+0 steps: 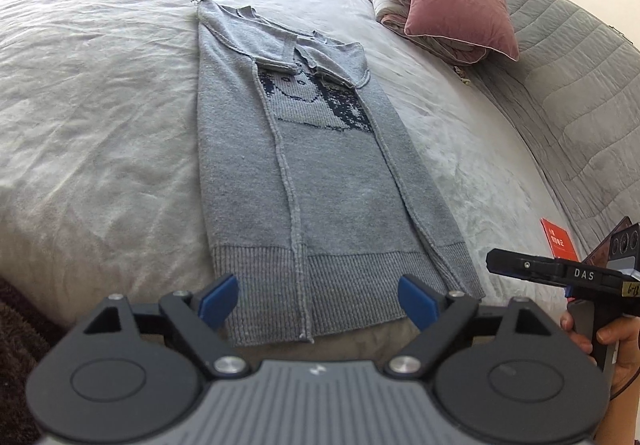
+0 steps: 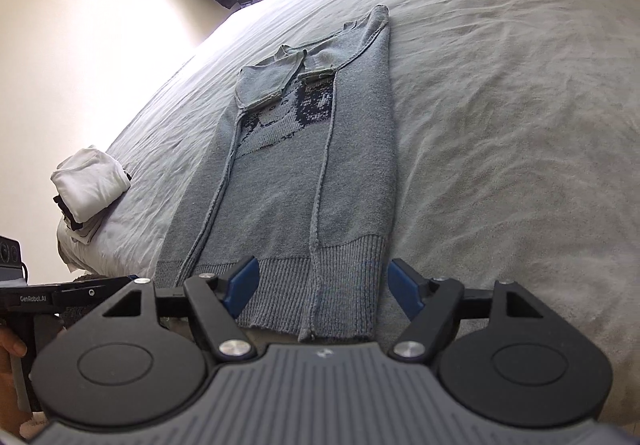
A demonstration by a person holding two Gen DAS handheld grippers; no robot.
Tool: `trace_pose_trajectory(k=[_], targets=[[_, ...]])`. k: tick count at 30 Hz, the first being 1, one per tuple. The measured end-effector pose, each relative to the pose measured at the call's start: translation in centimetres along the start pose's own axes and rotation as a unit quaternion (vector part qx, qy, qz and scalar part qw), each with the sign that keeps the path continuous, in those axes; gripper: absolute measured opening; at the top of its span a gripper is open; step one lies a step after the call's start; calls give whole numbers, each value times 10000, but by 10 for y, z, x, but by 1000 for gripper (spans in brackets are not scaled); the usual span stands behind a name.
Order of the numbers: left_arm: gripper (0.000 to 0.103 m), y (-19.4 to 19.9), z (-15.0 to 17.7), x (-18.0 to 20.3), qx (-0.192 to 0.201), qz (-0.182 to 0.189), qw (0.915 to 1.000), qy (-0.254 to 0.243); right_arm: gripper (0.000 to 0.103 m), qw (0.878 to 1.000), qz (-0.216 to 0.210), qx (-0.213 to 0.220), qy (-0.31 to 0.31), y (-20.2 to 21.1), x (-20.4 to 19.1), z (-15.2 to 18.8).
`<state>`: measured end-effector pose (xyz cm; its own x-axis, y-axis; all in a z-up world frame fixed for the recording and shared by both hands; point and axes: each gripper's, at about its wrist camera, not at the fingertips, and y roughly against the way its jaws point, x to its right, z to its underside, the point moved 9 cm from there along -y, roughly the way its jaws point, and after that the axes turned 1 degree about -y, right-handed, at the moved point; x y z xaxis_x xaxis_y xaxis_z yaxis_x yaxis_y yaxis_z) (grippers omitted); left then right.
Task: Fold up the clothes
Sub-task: 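Move both open grippers back to the sweater's ribbed hem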
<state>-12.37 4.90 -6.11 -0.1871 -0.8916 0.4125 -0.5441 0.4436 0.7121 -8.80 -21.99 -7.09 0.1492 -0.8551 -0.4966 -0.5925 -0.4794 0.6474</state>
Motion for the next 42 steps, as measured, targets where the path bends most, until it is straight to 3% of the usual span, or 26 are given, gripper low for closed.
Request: trace_pose_trajectory(k=[17,42], targets=[[88,-11,6,-42,-167,-377,9984,376,75,9985,256,-85,-476,-1,34,6],[88,-18,10,-50,-225,-320,9987,341,79,9987,292,-124,-391,-6,34,9]])
